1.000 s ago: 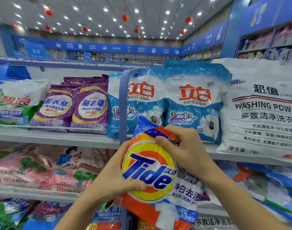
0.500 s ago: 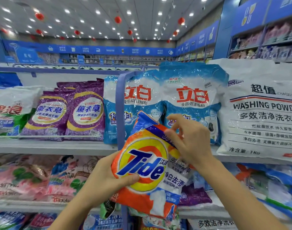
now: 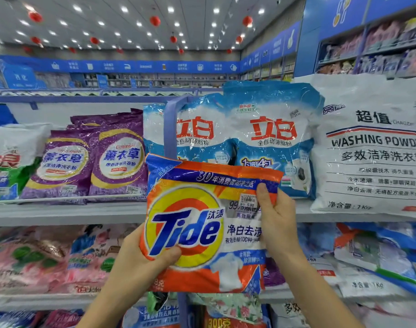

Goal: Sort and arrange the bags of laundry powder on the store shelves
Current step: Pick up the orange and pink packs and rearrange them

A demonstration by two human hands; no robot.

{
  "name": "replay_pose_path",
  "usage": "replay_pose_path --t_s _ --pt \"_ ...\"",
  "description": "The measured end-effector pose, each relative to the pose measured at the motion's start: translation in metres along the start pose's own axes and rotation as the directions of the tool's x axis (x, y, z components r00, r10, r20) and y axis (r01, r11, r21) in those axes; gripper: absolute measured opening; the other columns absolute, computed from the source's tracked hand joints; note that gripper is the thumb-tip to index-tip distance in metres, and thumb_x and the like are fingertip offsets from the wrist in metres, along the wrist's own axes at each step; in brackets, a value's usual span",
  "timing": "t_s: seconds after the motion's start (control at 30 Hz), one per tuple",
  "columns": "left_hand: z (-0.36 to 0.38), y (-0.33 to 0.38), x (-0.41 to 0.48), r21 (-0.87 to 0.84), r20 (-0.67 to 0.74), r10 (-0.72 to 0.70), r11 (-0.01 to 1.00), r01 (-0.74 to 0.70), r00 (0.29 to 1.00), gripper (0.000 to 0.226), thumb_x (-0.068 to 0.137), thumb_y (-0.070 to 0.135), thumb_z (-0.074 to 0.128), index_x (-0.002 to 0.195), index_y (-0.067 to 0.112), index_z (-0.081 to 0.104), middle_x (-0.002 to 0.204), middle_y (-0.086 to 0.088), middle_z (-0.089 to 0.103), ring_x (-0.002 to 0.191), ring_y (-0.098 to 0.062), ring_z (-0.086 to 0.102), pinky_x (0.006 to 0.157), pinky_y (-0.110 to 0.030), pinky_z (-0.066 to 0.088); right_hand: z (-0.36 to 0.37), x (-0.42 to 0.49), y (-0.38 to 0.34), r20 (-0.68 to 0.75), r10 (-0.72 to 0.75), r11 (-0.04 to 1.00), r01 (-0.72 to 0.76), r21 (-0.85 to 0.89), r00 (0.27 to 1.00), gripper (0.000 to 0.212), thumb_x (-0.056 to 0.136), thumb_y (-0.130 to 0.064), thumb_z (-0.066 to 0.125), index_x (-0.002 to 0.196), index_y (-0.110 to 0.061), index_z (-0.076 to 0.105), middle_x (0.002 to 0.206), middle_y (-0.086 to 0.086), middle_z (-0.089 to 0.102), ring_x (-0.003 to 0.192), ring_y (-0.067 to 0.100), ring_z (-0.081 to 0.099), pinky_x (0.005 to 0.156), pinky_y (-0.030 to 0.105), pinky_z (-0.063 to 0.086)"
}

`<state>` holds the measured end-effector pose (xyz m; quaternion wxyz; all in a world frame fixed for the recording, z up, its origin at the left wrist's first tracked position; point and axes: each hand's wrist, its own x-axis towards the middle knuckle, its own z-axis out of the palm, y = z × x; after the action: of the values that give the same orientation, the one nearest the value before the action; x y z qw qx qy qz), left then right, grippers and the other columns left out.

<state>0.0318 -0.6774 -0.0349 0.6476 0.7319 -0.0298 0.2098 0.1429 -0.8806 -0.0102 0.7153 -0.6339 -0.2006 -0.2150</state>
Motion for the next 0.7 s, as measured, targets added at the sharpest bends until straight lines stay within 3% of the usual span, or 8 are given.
replay_pose_path --t_s 0.1,0.17,0.27,0.33,0.43,0.53,0.63,0.7 --pt "-0.002 -0.005 0.000 0.028 0.008 -0.033 0.999 0.033 0.999 0.044 0.057 0.027 0.073 0.100 0.025 0.061 0.084 0.016 0.075 0.077 -0.004 0.071 0.056 -0.008 0.050 0.000 0.008 -0.008 -0.010 -0.281 0.939 0.273 -0.207 0.960 0.041 0.092 -0.036 0.054 0.059 -0.011 0.049 0.047 0.003 0.047 0.047 0.005 0.040 0.046 0.021 0.033" --pt "0.000 -0.005 0.001 -0.002 0.020 -0.033 0.999 0.033 0.999 0.047 0.060 0.034 0.075 0.104 0.027 0.061 0.089 0.016 0.074 0.079 -0.005 0.071 0.058 -0.009 0.051 0.002 0.014 -0.013 -0.007 -0.490 0.796 0.444 -0.410 0.872 0.043 0.092 -0.036 0.055 0.056 -0.016 0.045 0.046 -0.010 0.039 0.043 0.008 0.036 0.043 0.019 0.026" --pt "-0.001 -0.005 0.005 -0.077 0.029 -0.049 0.996 0.051 0.998 0.071 0.051 0.060 0.084 0.109 0.029 0.059 0.097 0.009 0.075 0.084 -0.013 0.072 0.062 -0.019 0.056 0.008 0.020 -0.020 -0.009 -0.582 0.706 0.500 -0.501 0.813 0.038 0.091 -0.035 0.053 0.062 -0.011 0.054 0.049 -0.014 0.044 0.042 0.003 0.039 0.045 0.016 0.030" --pt "-0.004 -0.007 0.008 -0.143 -0.024 -0.073 0.987 0.069 0.997 0.080 0.036 0.063 0.085 0.104 0.027 0.064 0.094 0.003 0.076 0.080 -0.018 0.073 0.060 -0.023 0.057 0.008 0.018 -0.024 0.017 -0.482 0.825 0.460 -0.329 0.876 0.024 0.090 -0.038 0.056 0.074 -0.021 0.055 0.052 -0.013 0.052 0.052 -0.002 0.051 0.052 0.008 0.036" --pt "-0.007 -0.010 0.009 -0.278 -0.135 -0.097 0.959 0.056 0.986 0.078 0.023 0.065 0.088 0.090 0.028 0.070 0.087 -0.004 0.076 0.069 -0.022 0.073 0.051 -0.026 0.056 0.011 0.019 -0.022 0.174 -0.087 0.989 0.105 -0.102 0.981 0.019 0.091 -0.040 0.051 0.105 -0.028 0.055 0.076 -0.021 0.068 0.069 -0.005 0.063 0.061 0.006 0.045" --pt "-0.011 -0.014 0.008 -0.356 -0.242 -0.094 0.935 0.002 0.966 0.088 0.018 0.066 0.089 0.093 0.026 0.065 0.083 0.001 0.076 0.063 -0.017 0.072 0.047 -0.026 0.055 0.012 0.014 -0.001 0.329 0.268 0.960 -0.224 -0.167 0.905 0.018 0.098 -0.007 0.045 0.111 -0.010 0.058 0.069 -0.014 0.068 0.070 0.002 0.061 0.063 0.012 0.045" --pt "-0.015 -0.013 0.008 -0.340 -0.271 -0.069 0.940 -0.028 0.960 0.086 0.023 0.068 0.087 0.096 0.028 0.064 0.086 0.003 0.076 0.066 -0.016 0.073 0.050 -0.026 0.055 0.018 -0.014 0.004 0.392 0.213 0.975 -0.167 -0.148 0.895 0.033 0.091 -0.053 0.042 0.118 -0.038 0.054 0.110 -0.029 0.063 0.107 -0.010 0.054 0.089 0.008 0.039" --pt "-0.019 -0.014 0.008 -0.321 -0.258 -0.084 0.947 -0.003 0.962 0.085 0.026 0.071 0.086 0.098 0.030 0.065 0.091 0.000 0.076 0.069 -0.021 0.073 0.051 -0.028 0.056 0.016 -0.023 -0.004 0.415 0.131 0.983 -0.062 -0.175 0.900 0.036 0.082 -0.066 0.041 0.112 -0.050 0.052 0.113 -0.030 0.060 0.107 -0.009 0.055 0.087 0.006 0.041"
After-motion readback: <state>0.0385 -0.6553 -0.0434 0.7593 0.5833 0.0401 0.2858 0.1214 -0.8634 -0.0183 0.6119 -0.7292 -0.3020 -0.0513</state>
